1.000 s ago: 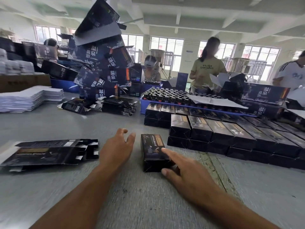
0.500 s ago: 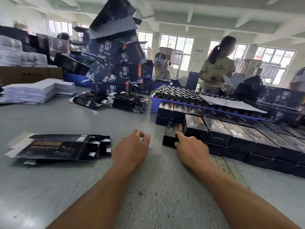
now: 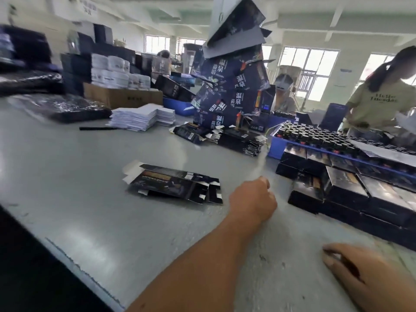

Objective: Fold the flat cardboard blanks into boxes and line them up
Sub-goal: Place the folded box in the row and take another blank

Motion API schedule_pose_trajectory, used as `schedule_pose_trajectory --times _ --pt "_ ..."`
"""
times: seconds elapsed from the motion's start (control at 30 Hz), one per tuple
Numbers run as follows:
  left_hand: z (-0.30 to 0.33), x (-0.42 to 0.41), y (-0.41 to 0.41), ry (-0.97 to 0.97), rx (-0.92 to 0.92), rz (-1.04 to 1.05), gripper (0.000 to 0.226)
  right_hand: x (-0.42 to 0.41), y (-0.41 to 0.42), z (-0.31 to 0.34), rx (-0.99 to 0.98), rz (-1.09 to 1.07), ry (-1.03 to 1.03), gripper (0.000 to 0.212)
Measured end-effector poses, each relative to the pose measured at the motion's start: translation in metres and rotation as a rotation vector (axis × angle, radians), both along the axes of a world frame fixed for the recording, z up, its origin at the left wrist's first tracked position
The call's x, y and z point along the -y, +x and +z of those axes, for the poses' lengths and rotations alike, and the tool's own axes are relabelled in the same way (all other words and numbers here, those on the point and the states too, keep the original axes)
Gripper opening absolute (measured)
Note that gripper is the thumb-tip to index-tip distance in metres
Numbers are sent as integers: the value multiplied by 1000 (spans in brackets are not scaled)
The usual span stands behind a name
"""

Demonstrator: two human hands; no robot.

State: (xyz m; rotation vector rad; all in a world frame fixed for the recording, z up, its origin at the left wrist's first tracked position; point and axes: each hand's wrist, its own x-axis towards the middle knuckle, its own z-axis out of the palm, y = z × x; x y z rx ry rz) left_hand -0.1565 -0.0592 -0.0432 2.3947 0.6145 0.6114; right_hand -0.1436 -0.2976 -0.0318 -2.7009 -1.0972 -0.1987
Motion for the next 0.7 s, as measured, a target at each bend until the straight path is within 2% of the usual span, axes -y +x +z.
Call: schedule_pose_trajectory --times 0.07,0.23,0.3,0.37,0.47,0.57,0.63,0.7 --pt "3 0 -3 13 37 13 27 6 -4 2 -53 -2 23 18" --pt "20 -3 -14 44 208 80 25 21 -3 9 -220 -47 104 40" --pt "32 -17 -22 11 288 174 26 23 0 8 -239 -36 149 54" --pt "40 -39 -31 53 305 273 25 25 6 6 -231 -12 158 58" --pt "37 -82 -53 280 158 348 23 28 13 5 -256 11 171 61" --pt "19 -121 -77 443 -167 316 40 30 14 4 -234 48 200 56" --pt "6 -139 -90 494 -340 272 47 31 16 2 -217 65 189 44" --pt "-3 -149 -96 504 -382 265 50 31 16 2 -229 73 142 20"
